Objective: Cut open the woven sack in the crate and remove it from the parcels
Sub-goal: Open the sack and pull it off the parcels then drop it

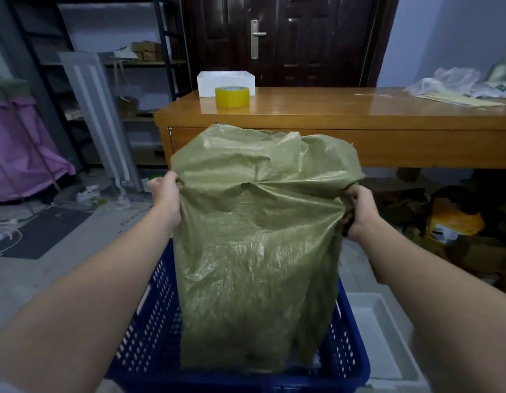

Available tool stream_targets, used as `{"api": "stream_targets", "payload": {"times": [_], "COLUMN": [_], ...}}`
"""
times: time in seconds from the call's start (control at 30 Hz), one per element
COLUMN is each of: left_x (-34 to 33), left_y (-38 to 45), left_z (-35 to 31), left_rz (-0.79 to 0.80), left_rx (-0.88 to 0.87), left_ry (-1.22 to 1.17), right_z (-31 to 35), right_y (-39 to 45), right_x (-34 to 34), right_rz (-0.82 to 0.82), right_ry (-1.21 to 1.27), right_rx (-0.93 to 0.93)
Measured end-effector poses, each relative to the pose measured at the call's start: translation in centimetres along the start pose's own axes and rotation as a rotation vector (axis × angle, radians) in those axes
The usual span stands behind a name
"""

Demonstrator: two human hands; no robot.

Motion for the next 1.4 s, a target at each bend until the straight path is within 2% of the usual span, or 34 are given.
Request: {"api": "stream_targets", "payload": {"times": [0.13, 0.2, 0.27, 0.33, 0.43, 0.5, 0.53, 0.57, 0.6, 0.7, 0.8, 0.93, 1.23, 1.33, 1.4], "left_x": [1.4, 1.8, 2.4, 2.9, 3.6, 4.5, 4.8, 4.9, 4.7, 4.3, 4.5, 4.1, 4.0, 3.1, 2.3], "left_y": [-0.7, -1.2, -1.8, -2.3, -2.6, -2.6, -2.3, -1.9, -1.9, -2.3, -2.2, -1.4, -0.2, -0.5, -0.6], "left_z": [-0.7, -0.4, -0.2, 0.0, 1.1, 1.7, 2.1, 2.7, 2.8, 2.9, 3.3, 3.5, 3.1, 3.0, 3.1], "left_rz": [-0.075, -0.074, -0.036, 0.166, 0.763, 1.017, 1.066, 1.058, 1.012, 0.774, 0.702, 0.672, 0.504, 0.499, 0.568], "left_rx": [-0.19, -0.17, -0.095, -0.031, 0.022, -0.003, -0.082, -0.164, -0.256, -0.377, -0.328, -0.301, -0.382, -0.441, -0.444], "left_ry": [0.136, 0.108, 0.186, 0.345, 0.748, 1.154, 1.384, 1.553, 1.626, 1.612, 1.683, 1.688, 1.615, 1.585, 1.453], "right_z": [-0.7, -1.3, -1.8, -2.1, -2.0, -1.4, -1.1, -1.0, -1.0, -0.8, -0.5, -0.6, -0.3, -0.4, -0.7], "right_y": [-1.6, -2.4, -2.4, -2.1, -1.5, -1.5, -1.7, -1.8, -2.0, -2.5, -2.3, -2.1, -2.7, -3.1, -3.3], "right_x": [1.0, 1.5, 1.9, 2.3, 3.1, 3.4, 3.3, 3.0, 2.7, 1.7, 1.2, 0.9, -0.4, -1.1, -1.6], "right_rz": [-0.091, -0.187, -0.263, -0.276, -0.276, -0.281, -0.272, -0.252, -0.221, -0.181, -0.189, -0.333, -0.302, -0.232, -0.202], "right_ry": [0.046, 0.095, 0.109, 0.099, 0.071, 0.007, -0.044, -0.105, -0.164, -0.397, -0.723, -1.031, -1.01, -0.995, -0.961], "right_rx": [0.02, 0.038, 0.038, 0.04, 0.03, 0.094, 0.118, 0.136, 0.148, 0.199, 0.258, 0.394, 0.55, 0.592, 0.603]}}
Point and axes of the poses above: each hand's wrist, its own y-axis towards the middle knuckle, its own x-axis out of the back of the hand, z = x × y, the point moved 4 cm from there along y, towards the middle knuckle, and after that the axes turned 14 degrees about -x, right-handed, at the moved point
